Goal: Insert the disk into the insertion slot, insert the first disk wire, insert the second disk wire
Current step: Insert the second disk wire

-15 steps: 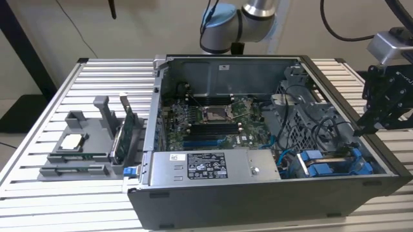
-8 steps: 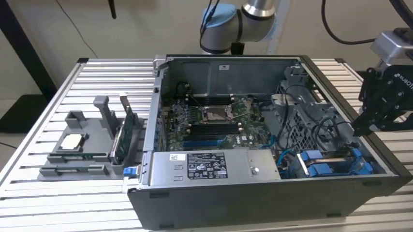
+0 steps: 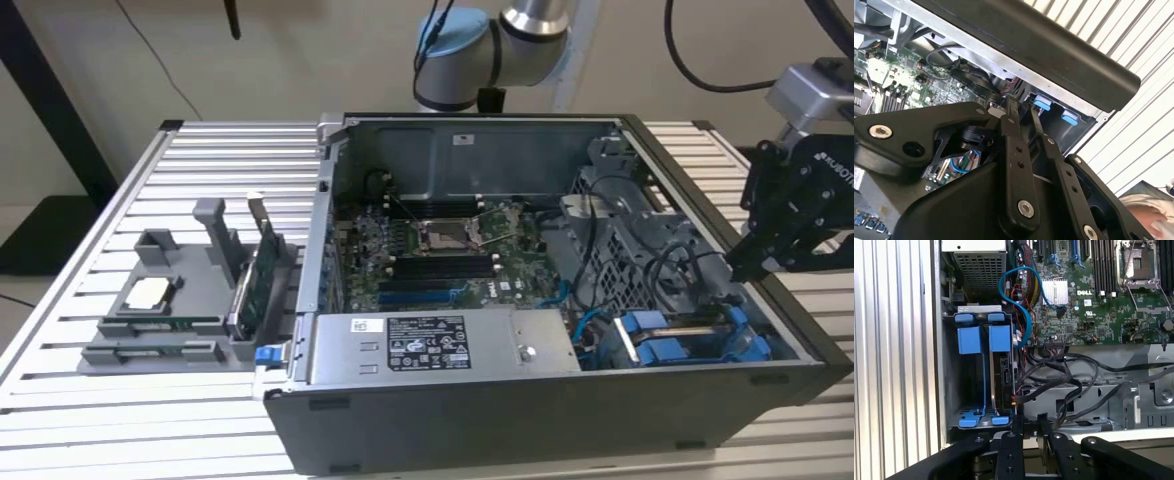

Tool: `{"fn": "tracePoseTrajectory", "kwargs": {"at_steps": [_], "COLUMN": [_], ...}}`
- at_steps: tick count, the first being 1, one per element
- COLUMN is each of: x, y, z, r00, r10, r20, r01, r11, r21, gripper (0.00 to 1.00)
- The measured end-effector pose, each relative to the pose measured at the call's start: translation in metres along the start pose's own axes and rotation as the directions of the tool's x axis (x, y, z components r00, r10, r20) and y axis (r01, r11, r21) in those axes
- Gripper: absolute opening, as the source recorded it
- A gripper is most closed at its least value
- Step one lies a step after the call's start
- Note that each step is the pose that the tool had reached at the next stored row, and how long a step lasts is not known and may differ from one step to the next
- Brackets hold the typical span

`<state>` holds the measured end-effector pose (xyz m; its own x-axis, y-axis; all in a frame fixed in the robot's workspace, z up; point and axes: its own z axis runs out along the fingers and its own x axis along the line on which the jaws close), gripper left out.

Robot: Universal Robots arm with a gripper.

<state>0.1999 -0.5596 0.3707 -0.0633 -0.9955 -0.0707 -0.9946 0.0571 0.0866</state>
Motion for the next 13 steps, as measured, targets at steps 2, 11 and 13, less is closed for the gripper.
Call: {"fn": "tracePoseTrajectory", "kwargs": {"at_steps": [2,11,13], "x": [0.0,0.0,0.0], "y": [0.0,0.0,0.0], "z": [0.0,0.0,0.0], "r00": [1.0,1.0,1.0], "r10": [0.0,0.0,0.0], "r20": [0.0,0.0,0.0], "r01": [0.0,0.0,0.0], "r11": [1.0,1.0,1.0], "r21": [-0.0001,-0.0001,-0.0002], "gripper": [0.27,0.17,0.16]}}
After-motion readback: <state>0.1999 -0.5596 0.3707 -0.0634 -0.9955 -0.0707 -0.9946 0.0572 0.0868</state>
